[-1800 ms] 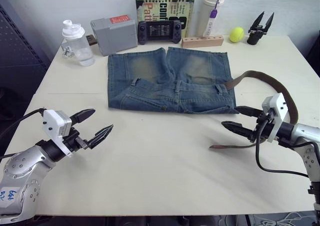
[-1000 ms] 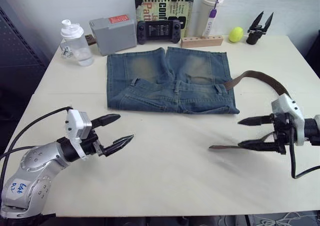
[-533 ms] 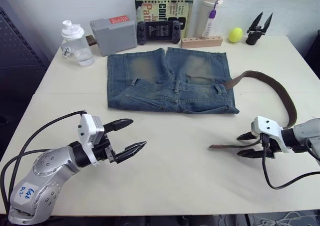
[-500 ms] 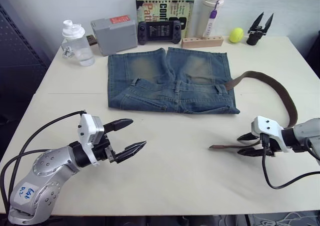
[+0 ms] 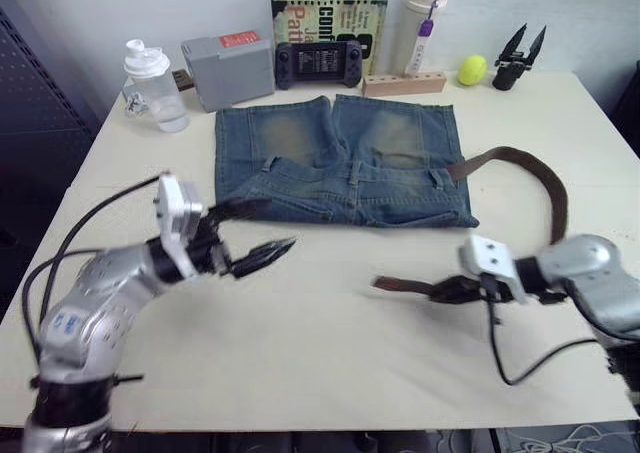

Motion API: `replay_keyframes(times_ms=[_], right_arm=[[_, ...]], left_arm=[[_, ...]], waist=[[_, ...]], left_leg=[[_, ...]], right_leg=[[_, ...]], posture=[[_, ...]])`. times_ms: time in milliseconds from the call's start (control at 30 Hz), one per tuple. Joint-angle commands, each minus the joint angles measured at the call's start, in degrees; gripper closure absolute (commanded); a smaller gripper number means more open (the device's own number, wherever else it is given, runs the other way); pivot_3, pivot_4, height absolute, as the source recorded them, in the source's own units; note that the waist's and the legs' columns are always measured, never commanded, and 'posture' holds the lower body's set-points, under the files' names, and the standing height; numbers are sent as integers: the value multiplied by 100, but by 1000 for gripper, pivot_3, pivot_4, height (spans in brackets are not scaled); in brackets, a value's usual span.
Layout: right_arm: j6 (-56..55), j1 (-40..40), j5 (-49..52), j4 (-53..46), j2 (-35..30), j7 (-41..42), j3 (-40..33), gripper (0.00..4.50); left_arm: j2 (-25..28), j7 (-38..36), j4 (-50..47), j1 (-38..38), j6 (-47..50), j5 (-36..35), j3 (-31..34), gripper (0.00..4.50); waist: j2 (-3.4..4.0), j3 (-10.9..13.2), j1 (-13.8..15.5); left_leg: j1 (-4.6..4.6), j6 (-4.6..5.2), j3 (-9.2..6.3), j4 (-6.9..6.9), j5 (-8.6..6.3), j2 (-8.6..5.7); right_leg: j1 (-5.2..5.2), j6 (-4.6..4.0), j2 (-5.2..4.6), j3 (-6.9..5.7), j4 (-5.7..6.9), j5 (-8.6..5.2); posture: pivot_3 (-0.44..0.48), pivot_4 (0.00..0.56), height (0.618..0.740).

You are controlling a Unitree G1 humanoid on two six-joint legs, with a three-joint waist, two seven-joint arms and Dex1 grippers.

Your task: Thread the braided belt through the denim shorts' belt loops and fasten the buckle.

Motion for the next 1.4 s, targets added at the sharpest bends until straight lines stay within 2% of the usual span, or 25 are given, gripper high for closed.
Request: replay_keyframes(times_ms=[33, 167, 367, 600, 733, 833, 1033, 1067, 1100, 1133, 1333, 1400], right_arm=[[389, -376, -43, -382, 294, -373, 148, 4479], [554, -489, -33, -574, 458, -517, 235, 4479], [605, -471, -49, -769, 505, -679, 289, 4479], [711, -461, 40, -878, 501, -803, 238, 4479], [742, -424, 66, -951, 471, -819, 216, 4479], [754, -407, 79, -985, 455, -832, 200, 4500], [766, -395, 104, -991, 434, -849, 188, 4500], [764, -395, 104, -991, 433, -852, 189, 4500], [764, -395, 105, -991, 433, -856, 188, 4500], [764, -395, 106, -991, 433, -859, 188, 4500], [871, -435, 196, -1019, 490, -905, 144, 4500], [1040, -445, 364, -1071, 540, -966, 20, 3641]], left_arm=[[-60, -568, 249, -247, 39, 114, -608, 0], [26, -1085, 539, -369, 118, 226, -1017, 0], [2, -1410, 972, -537, -81, 575, -1206, 0], [-22, -1597, 1141, -517, -316, 1078, -1525, 0], [-189, -1511, 1252, -549, -361, 1130, -1476, 0], [-214, -1594, 1253, -539, -335, 1084, -1414, 665], [-250, -1630, 1242, -541, -331, 1094, -1400, 3276], [-249, -1635, 1253, -542, -336, 1107, -1404, 3472], [-258, -1625, 1279, -548, -351, 1126, -1401, 4082], [-267, -1615, 1298, -552, -363, 1139, -1396, 4483], [-336, -1634, 1466, -625, -480, 1270, -1476, 4483], [-369, -1641, 1528, -645, -519, 1309, -1489, 4500]], waist=[[-2, 0, -2], [-3, 1, 6], [-3, 1, -2], [-3, 1, -2], [-4, 1, 0], [-4, 1, -3], [-4, 1, -1], [-4, 1, -2], [-4, 1, -2], [-4, 1, -2], [-4, 1, 2], [-4, 1, 0]], left_leg=[[-2, 0, 3, 0, -1, -2], [-10, 1, -1, 2, -1, -4], [-10, 1, 2, 8, -1, -2], [-10, 2, 2, 8, -1, -3], [-10, 2, 3, 8, -1, -3], [-10, 2, 2, 8, -1, -3], [-10, 2, 2, 8, -1, -3], [-10, 2, 2, 8, -1, -3], [-10, 2, 2, 8, -1, -3], [-10, 2, 2, 8, -1, -2], [-10, 2, 2, 9, -1, -3], [-11, 2, 2, 9, -1, -3]], right_leg=[[0, 0, 0, -2, -1, 0], [-2, 0, 1, -7, -4, 0], [-2, 0, 2, -4, -1, 0], [-3, 0, 1, -5, -1, 0], [-3, 0, 1, -5, -1, 0], [-3, 0, 1, -5, -1, 0], [-3, 0, 1, -5, 0, 0], [-3, 0, 1, -5, 0, 0], [-3, 0, 1, -5, 0, 0], [-3, 0, 1, -5, 0, 0], [-2, 0, 1, -5, 0, 0], [-2, 0, 1, -5, 0, 0]], posture=[[0, 150, 726], [0, 150, 726], [0, 150, 726], [0, 150, 726], [0, 150, 726], [0, 150, 726], [0, 150, 726], [0, 150, 726], [0, 150, 726], [0, 150, 726], [0, 150, 726], [0, 150, 726]])
